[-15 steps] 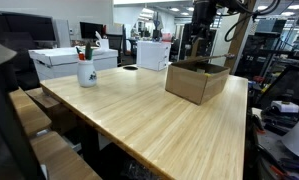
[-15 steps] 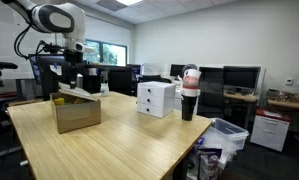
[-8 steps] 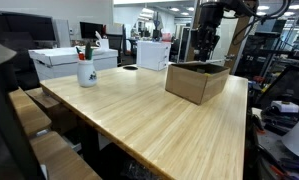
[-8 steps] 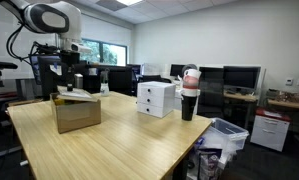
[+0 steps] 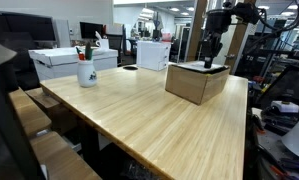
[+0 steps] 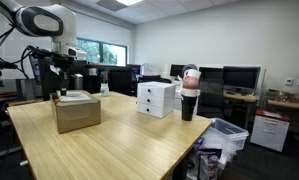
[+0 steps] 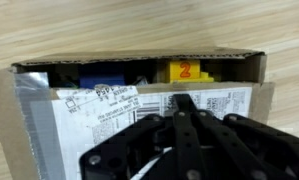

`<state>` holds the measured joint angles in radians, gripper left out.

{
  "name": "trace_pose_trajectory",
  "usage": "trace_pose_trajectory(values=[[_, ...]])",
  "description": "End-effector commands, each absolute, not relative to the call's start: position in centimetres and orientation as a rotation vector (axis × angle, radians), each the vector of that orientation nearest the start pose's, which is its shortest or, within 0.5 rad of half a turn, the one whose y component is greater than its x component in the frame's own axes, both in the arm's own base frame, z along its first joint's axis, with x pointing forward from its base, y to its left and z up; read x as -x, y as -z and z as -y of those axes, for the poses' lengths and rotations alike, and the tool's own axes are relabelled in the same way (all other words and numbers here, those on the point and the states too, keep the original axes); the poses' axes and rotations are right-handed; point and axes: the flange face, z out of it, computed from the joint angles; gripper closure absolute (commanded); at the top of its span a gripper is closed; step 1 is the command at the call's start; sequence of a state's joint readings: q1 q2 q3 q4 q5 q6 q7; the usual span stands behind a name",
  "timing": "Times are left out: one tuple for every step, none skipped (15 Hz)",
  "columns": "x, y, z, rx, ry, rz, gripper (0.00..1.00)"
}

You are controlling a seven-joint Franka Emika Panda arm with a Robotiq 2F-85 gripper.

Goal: Close the lid of the box

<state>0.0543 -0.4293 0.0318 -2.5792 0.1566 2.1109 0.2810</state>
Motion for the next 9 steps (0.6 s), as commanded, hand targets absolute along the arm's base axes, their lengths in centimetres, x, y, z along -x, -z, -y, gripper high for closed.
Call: trace_pose_trajectory(values=[[-38.4,-39.45,-3.85,3.008,-0.078,-0.237,0.97],[-38.37,-39.13,-3.99,3.025,-0.087,-0.162,0.97],[-38.33,-39.04,-4.02,3.029,-0.087,-0.129,0.96],[-38.32,-38.87,-4.1,3.028,-0.091,-0.064,0.96],[-38.28,-38.78,-4.11,3.027,-0.088,-0.02,0.96],[-38.35,-38.68,-4.08,3.022,-0.089,0.014,0.97],[-38.48,-38.63,-4.15,3.025,-0.088,0.044,0.97],[-38.59,-38.57,-4.27,3.024,-0.088,0.084,0.97],[-38.64,-38.52,-4.32,3.021,-0.085,0.116,0.97]])
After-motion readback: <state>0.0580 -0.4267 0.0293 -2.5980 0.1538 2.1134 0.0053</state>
